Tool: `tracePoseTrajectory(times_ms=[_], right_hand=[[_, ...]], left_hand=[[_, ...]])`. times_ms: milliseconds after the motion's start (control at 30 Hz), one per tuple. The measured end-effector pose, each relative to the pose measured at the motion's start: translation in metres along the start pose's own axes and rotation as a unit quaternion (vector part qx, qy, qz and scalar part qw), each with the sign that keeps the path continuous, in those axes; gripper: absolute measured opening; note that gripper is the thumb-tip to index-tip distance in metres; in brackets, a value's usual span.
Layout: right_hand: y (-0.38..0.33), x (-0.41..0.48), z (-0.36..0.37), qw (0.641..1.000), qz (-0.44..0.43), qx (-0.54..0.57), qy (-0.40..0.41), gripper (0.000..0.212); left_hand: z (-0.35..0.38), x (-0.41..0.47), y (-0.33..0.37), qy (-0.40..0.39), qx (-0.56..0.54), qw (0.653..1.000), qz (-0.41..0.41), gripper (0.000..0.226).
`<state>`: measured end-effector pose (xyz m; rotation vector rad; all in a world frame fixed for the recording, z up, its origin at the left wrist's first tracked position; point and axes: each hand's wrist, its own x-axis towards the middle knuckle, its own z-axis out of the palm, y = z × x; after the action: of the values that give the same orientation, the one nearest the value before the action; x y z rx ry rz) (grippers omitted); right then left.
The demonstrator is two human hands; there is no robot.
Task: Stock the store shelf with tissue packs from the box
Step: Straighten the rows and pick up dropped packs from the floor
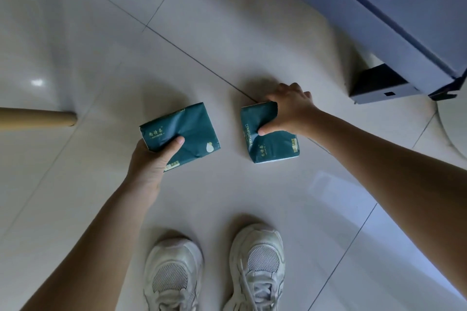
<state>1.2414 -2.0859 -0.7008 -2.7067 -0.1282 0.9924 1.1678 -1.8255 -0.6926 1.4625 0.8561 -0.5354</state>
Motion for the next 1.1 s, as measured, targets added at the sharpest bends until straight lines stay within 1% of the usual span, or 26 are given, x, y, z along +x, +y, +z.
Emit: tracePoseTrajectory(times_ms=[67,133,233,300,367,433,500,567,600,633,700,733,767,867,900,933,1033,1100], right_hand=[[0.001,-0.006,-0.002,0.999,0.028,0.022,0.002,0.059],[0.001,-0.016,-0.008,0.993,0.068,0.096,0.009,0.05],[-0.003,-0.041,-0.023,0.968,0.114,0.222,0.035,0.043],[-0.011,-0.067,-0.035,0.95,0.143,0.275,0.049,0.043],[-0.021,-0.097,-0.049,0.927,0.18,0.323,0.066,0.046],[-0.032,-0.134,-0.064,0.902,0.217,0.361,0.097,0.051],[-0.044,-0.177,-0.082,0.875,0.258,0.389,0.131,0.056],[-0.059,-0.223,-0.105,0.851,0.282,0.414,0.157,0.055],[-0.067,-0.246,-0.12,0.841,0.289,0.425,0.17,0.051],[-0.074,-0.267,-0.136,0.832,0.296,0.433,0.181,0.047],[-0.088,-0.307,-0.176,0.817,0.306,0.448,0.198,0.044],[-0.095,-0.326,-0.198,0.809,0.308,0.456,0.208,0.044],[-0.101,-0.345,-0.222,0.801,0.308,0.464,0.219,0.046],[-0.118,-0.404,-0.3,0.782,0.3,0.482,0.256,0.042],[-0.123,-0.425,-0.325,0.776,0.3,0.485,0.27,0.038],[-0.127,-0.446,-0.348,0.769,0.3,0.487,0.284,0.037],[-0.136,-0.501,-0.413,0.745,0.288,0.504,0.329,0.042],[-0.141,-0.534,-0.453,0.74,0.271,0.504,0.353,0.041]], left_hand=[[-0.003,-0.001,0.003,-0.007,-0.005,1.0,0.002,0.031],[-0.006,-0.005,0.007,-0.005,0.0,1.0,0.003,0.031],[-0.01,-0.022,0.021,-0.01,0.009,1.0,0.005,0.034],[-0.014,-0.041,0.033,-0.015,0.015,1.0,0.008,0.044],[-0.016,-0.062,0.048,-0.028,0.027,0.999,0.016,0.048],[-0.019,-0.088,0.065,-0.038,0.041,0.998,0.022,0.041],[-0.016,-0.121,0.089,-0.049,0.05,0.997,0.029,0.028],[-0.014,-0.158,0.117,-0.066,0.046,0.996,0.036,0.019],[-0.014,-0.176,0.132,-0.07,0.046,0.996,0.04,0.021],[-0.014,-0.196,0.148,-0.072,0.05,0.995,0.044,0.03],[-0.014,-0.24,0.184,-0.074,0.052,0.994,0.056,0.064],[-0.013,-0.262,0.204,-0.081,0.056,0.993,0.066,0.076],[-0.013,-0.283,0.224,-0.09,0.06,0.991,0.079,0.076],[-0.005,-0.357,0.292,-0.115,0.077,0.981,0.133,0.043],[-0.003,-0.382,0.313,-0.123,0.085,0.977,0.155,0.037],[-0.002,-0.406,0.334,-0.133,0.096,0.97,0.178,0.037],[-0.001,-0.467,0.391,-0.14,0.106,0.948,0.264,0.05],[0.0,-0.505,0.426,-0.131,0.089,0.939,0.306,0.041]])
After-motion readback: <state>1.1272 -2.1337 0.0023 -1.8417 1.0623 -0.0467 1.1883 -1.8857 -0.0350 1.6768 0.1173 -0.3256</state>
